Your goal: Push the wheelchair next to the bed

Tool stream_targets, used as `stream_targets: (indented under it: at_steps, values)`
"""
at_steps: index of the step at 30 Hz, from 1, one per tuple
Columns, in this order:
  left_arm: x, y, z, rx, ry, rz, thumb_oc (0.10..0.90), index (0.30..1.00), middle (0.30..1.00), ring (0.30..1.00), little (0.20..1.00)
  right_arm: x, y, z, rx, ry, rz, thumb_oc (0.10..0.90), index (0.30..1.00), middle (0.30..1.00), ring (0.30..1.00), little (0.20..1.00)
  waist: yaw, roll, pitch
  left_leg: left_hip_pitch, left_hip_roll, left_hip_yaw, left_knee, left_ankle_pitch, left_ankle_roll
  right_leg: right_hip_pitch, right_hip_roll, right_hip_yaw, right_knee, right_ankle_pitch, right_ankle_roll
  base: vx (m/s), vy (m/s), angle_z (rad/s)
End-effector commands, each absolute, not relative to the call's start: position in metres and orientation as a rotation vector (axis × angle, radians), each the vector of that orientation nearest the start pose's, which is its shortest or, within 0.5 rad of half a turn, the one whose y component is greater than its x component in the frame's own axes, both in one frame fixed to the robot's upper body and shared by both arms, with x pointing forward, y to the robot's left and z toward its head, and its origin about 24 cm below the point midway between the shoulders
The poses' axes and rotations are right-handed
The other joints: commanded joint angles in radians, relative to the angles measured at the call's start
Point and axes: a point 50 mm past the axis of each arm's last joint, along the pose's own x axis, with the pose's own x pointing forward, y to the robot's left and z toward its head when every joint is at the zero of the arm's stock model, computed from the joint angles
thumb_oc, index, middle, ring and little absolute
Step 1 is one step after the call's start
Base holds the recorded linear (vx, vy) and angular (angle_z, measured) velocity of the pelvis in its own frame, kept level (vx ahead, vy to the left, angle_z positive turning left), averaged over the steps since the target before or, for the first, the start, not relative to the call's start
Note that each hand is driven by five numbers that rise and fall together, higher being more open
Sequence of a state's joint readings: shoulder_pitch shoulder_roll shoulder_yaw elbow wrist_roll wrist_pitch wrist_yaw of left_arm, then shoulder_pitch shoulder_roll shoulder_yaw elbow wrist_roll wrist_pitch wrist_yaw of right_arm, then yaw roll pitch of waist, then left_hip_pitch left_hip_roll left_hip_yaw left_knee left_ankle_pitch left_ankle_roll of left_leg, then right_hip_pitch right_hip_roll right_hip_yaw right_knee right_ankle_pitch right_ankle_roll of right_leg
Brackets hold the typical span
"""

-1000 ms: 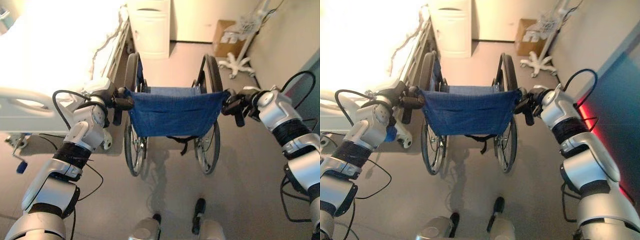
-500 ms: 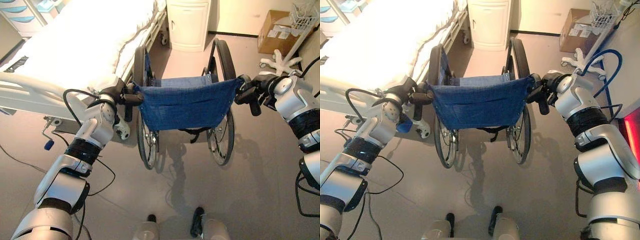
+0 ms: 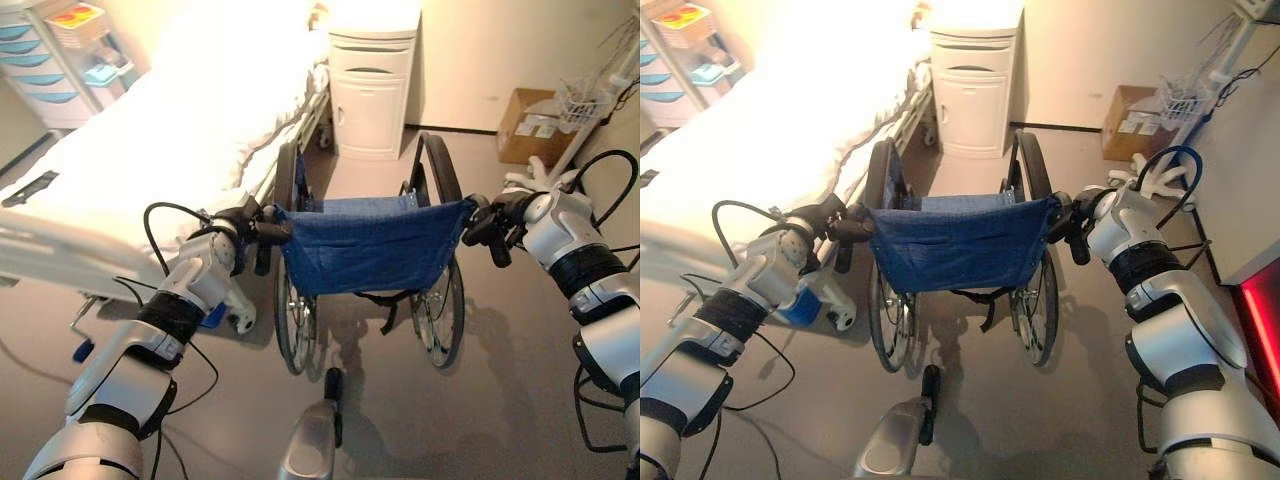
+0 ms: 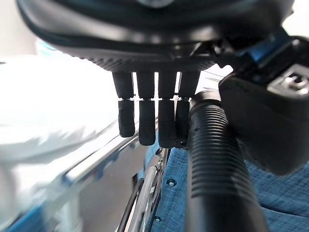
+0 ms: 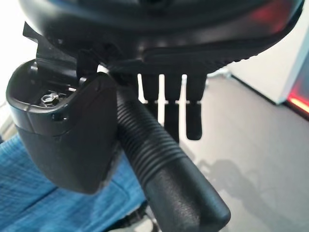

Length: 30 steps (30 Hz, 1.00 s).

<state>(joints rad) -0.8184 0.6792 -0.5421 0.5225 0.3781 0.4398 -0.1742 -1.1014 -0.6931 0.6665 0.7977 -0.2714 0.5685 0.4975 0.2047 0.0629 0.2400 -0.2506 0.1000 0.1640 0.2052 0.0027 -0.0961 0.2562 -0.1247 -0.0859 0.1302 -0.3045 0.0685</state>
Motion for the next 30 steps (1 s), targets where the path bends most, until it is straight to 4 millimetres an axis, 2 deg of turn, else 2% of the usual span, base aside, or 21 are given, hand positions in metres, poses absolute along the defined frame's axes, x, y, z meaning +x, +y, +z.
stream_targets:
  at_steps: [1, 3, 4, 5, 7, 9, 11, 12, 14, 15, 16, 17, 18, 20, 21, 22, 25, 27, 28, 29, 30]
  values:
    - [0.376, 0.229, 0.108, 1.336, 0.380, -0.164, 0.400, 0.300, 0.300, 0.300, 0.300, 0.398, -0.206, 0.167, -1.303, 0.537, 0.331, 0.400, 0.300, 0.300, 0.300, 0.300, -0.030, -0.059, 0.079, -0.036, -0.023, 0.007, 0.031, 0.114, 0.061, -0.046, 0.122, -0.152, 0.146, 0.051, -0.058, 0.41, 0.158, -0.37]
    - [0.378, 0.230, 0.116, 1.355, 0.362, -0.161, 0.400, 0.300, 0.300, 0.300, 0.300, 0.396, -0.209, 0.160, -1.274, 0.536, 0.316, 0.400, 0.300, 0.300, 0.300, 0.300, -0.021, -0.082, 0.076, -0.027, -0.061, -0.003, 0.047, 0.059, 0.092, -0.047, 0.094, -0.143, 0.162, 0.063, -0.027, 0.33, 0.161, -0.25]
    - [0.378, 0.230, 0.116, 1.355, 0.361, -0.157, 0.400, 0.300, 0.300, 0.300, 0.300, 0.396, -0.209, 0.159, -1.270, 0.534, 0.315, 0.400, 0.300, 0.300, 0.300, 0.300, -0.018, -0.082, 0.072, -0.026, -0.063, -0.004, 0.041, 0.058, 0.095, -0.049, 0.093, -0.144, 0.160, 0.071, -0.023, 0.25, 0.182, -0.35]
    - [0.381, 0.234, 0.123, 1.355, 0.352, -0.130, 0.400, 0.300, 0.300, 0.300, 0.300, 0.396, -0.204, 0.159, -1.255, 0.508, 0.314, 0.400, 0.300, 0.300, 0.300, 0.300, -0.011, -0.093, 0.067, -0.016, -0.086, -0.013, 0.017, 0.052, 0.104, -0.047, 0.076, -0.151, 0.152, 0.087, 0.001, 0.17, 0.193, -0.35]
    - [0.383, 0.236, 0.128, 1.333, 0.342, -0.082, 0.400, 0.300, 0.300, 0.300, 0.300, 0.398, -0.200, 0.163, -1.272, 0.471, 0.297, 0.400, 0.300, 0.300, 0.300, 0.300, -0.006, -0.103, 0.061, -0.026, -0.112, -0.021, -0.004, 0.052, 0.114, -0.042, 0.055, -0.145, 0.159, 0.115, 0.024, 0.18, 0.240, -0.33]
    - [0.383, 0.236, 0.130, 1.309, 0.337, -0.054, 0.400, 0.300, 0.300, 0.300, 0.300, 0.399, -0.202, 0.166, -1.274, 0.452, 0.284, 0.400, 0.300, 0.300, 0.300, 0.300, -0.002, -0.109, 0.050, -0.036, -0.132, -0.021, -0.022, 0.056, 0.124, -0.031, 0.060, -0.132, 0.171, 0.133, 0.031, 0.19, 0.203, -0.02]
    - [0.383, 0.234, 0.126, 1.267, 0.337, -0.028, 0.400, 0.300, 0.300, 0.300, 0.300, 0.399, -0.205, 0.165, -1.258, 0.442, 0.277, 0.400, 0.300, 0.300, 0.300, 0.300, -0.001, -0.129, 0.027, -0.041, -0.165, -0.027, -0.039, 0.058, 0.134, -0.035, 0.062, -0.109, 0.182, 0.189, 0.052, 0.27, 0.166, 0.12]
    - [0.383, 0.234, 0.125, 1.259, 0.338, -0.022, 0.400, 0.300, 0.300, 0.300, 0.300, 0.399, -0.205, 0.165, -1.258, 0.437, 0.277, 0.400, 0.300, 0.300, 0.300, 0.300, -0.002, -0.133, 0.023, -0.041, -0.171, -0.031, -0.040, 0.056, 0.135, -0.037, 0.061, -0.103, 0.174, 0.196, 0.054, 0.28, 0.071, 0.17]
    - [0.382, 0.231, 0.121, 1.252, 0.335, -0.013, 0.400, 0.300, 0.300, 0.300, 0.300, 0.399, -0.206, 0.164, -1.252, 0.428, 0.274, 0.400, 0.300, 0.300, 0.300, 0.300, -0.006, -0.144, 0.014, -0.046, -0.187, -0.056, -0.030, 0.053, 0.126, -0.051, 0.064, -0.078, 0.095, 0.196, 0.042, 0.25, 0.001, 0.17]
    - [0.381, 0.229, 0.116, 1.259, 0.328, -0.004, 0.400, 0.300, 0.300, 0.300, 0.300, 0.400, -0.205, 0.167, -1.253, 0.419, 0.273, 0.400, 0.300, 0.300, 0.300, 0.300, -0.020, -0.144, 0.022, -0.042, -0.193, -0.079, -0.007, 0.045, 0.110, -0.113, 0.065, -0.075, 0.025, 0.211, 0.030, 0.24, -0.027, 0.12]
    - [0.381, 0.229, 0.116, 1.262, 0.328, -0.001, 0.400, 0.300, 0.300, 0.300, 0.300, 0.401, -0.204, 0.169, -1.255, 0.414, 0.274, 0.400, 0.300, 0.300, 0.300, 0.300, -0.026, -0.143, 0.028, -0.040, -0.193, -0.084, 0.001, 0.041, 0.106, -0.133, 0.065, -0.076, 0.013, 0.217, 0.027, 0.28, -0.053, 0.10]
    - [0.381, 0.228, 0.115, 1.261, 0.315, 0.016, 0.400, 0.300, 0.300, 0.300, 0.300, 0.403, -0.202, 0.177, -1.271, 0.390, 0.267, 0.400, 0.300, 0.300, 0.300, 0.300, -0.049, -0.139, 0.059, -0.023, -0.198, -0.092, 0.018, 0.026, 0.099, -0.211, 0.058, -0.080, -0.022, 0.274, 0.020, 0.19, -0.054, 0.06]
    - [0.382, 0.228, 0.115, 1.260, 0.307, 0.024, 0.400, 0.300, 0.300, 0.300, 0.300, 0.404, -0.201, 0.180, -1.280, 0.380, 0.262, 0.400, 0.300, 0.300, 0.300, 0.300, -0.059, -0.136, 0.074, -0.015, -0.199, -0.095, 0.023, 0.020, 0.098, -0.239, 0.053, -0.080, -0.032, 0.300, 0.020, 0.24, -0.095, 0.09]
    - [0.384, 0.227, 0.123, 1.260, 0.273, 0.046, 0.400, 0.300, 0.300, 0.300, 0.300, 0.406, -0.200, 0.192, -1.291, 0.351, 0.236, 0.400, 0.300, 0.300, 0.300, 0.300, -0.101, -0.133, 0.119, 0.052, -0.218, -0.125, 0.038, -0.032, 0.109, -0.357, 0.012, -0.058, -0.075, 0.410, 0.053, 0.32, -0.189, 0.25]
    - [0.388, 0.229, 0.134, 1.259, 0.246, 0.065, 0.400, 0.300, 0.300, 0.300, 0.300, 0.408, -0.197, 0.199, -1.296, 0.330, 0.216, 0.400, 0.300, 0.300, 0.300, 0.300, -0.136, -0.128, 0.148, 0.104, -0.224, -0.140, 0.044, -0.082, 0.121, -0.467, -0.012, -0.053, -0.112, 0.463, 0.075, 0.41, -0.277, 0.76]
    - [0.389, 0.230, 0.140, 1.260, 0.233, 0.072, 0.400, 0.300, 0.300, 0.300, 0.300, 0.408, -0.195, 0.203, -1.299, 0.320, 0.205, 0.400, 0.300, 0.300, 0.300, 0.300, -0.150, -0.124, 0.161, 0.125, -0.225, -0.144, 0.051, -0.108, 0.129, -0.507, -0.017, -0.057, -0.121, 0.477, 0.080, 0.42, -0.269, 0.98]
    - [0.391, 0.229, 0.148, 1.264, 0.209, 0.076, 0.400, 0.300, 0.300, 0.300, 0.300, 0.408, -0.191, 0.214, -1.316, 0.317, 0.190, 0.400, 0.300, 0.300, 0.300, 0.300, -0.168, -0.124, 0.177, 0.137, -0.227, -0.150, 0.113, -0.166, 0.140, -0.546, -0.016, -0.054, -0.075, 0.470, 0.070, 0.40, -0.248, 1.14]
    - [0.392, 0.228, 0.150, 1.271, 0.202, 0.069, 0.400, 0.300, 0.300, 0.300, 0.300, 0.408, -0.194, 0.218, -1.313, 0.328, 0.182, 0.400, 0.300, 0.300, 0.300, 0.300, -0.173, -0.135, 0.172, 0.124, -0.217, -0.123, 0.166, -0.189, 0.140, -0.523, -0.015, -0.061, -0.073, 0.454, 0.065, 0.37, -0.271, 0.96]
    - [0.394, 0.224, 0.150, 1.266, 0.186, 0.057, 0.400, 0.300, 0.300, 0.300, 0.300, 0.407, -0.200, 0.223, -1.291, 0.340, 0.175, 0.400, 0.300, 0.300, 0.300, 0.300, -0.182, -0.152, 0.156, 0.117, -0.203, -0.112, 0.245, -0.235, 0.135, -0.507, -0.019, -0.056, -0.011, 0.426, 0.050, 0.44, -0.246, 0.82]
    - [0.394, 0.223, 0.148, 1.266, 0.189, 0.042, 0.400, 0.300, 0.300, 0.300, 0.300, 0.407, -0.203, 0.224, -1.292, 0.353, 0.177, 0.400, 0.300, 0.300, 0.300, 0.300, -0.187, -0.150, 0.150, 0.124, -0.188, -0.115, 0.273, -0.242, 0.127, -0.505, -0.016, -0.057, 0.029, 0.407, 0.041, 0.57, -0.274, 0.68]
    - [0.394, 0.219, 0.142, 1.272, 0.199, 0.029, 0.400, 0.300, 0.300, 0.300, 0.300, 0.406, -0.210, 0.223, -1.304, 0.379, 0.181, 0.400, 0.300, 0.300, 0.300, 0.300, -0.204, -0.152, 0.141, 0.135, -0.145, -0.096, 0.331, -0.191, 0.096, -0.492, -0.015, -0.074, 0.049, 0.394, 0.019, 0.32, -0.101, 0.32]
